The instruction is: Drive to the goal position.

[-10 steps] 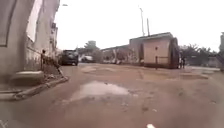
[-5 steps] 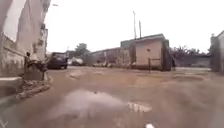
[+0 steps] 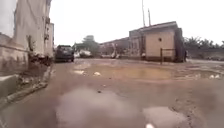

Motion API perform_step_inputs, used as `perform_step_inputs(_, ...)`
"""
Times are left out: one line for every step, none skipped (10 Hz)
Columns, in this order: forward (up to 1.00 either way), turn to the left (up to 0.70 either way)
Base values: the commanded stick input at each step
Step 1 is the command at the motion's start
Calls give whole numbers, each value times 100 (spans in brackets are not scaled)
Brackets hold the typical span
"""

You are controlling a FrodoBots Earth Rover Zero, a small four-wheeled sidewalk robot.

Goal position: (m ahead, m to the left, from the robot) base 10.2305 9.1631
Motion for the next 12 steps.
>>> perform_step_inputs(100,-28)
perform_step_inputs(100,-21)
perform_step_inputs(100,3)
perform_step_inputs(100,47)
perform_step_inputs(100,51)
perform_step_inputs(100,52)
perform_step_inputs(100,49)
perform_step_inputs(100,26)
perform_step_inputs(100,2)
perform_step_inputs(100,-21)
perform_step_inputs(100,-28)
perform_step_inputs(100,-28)
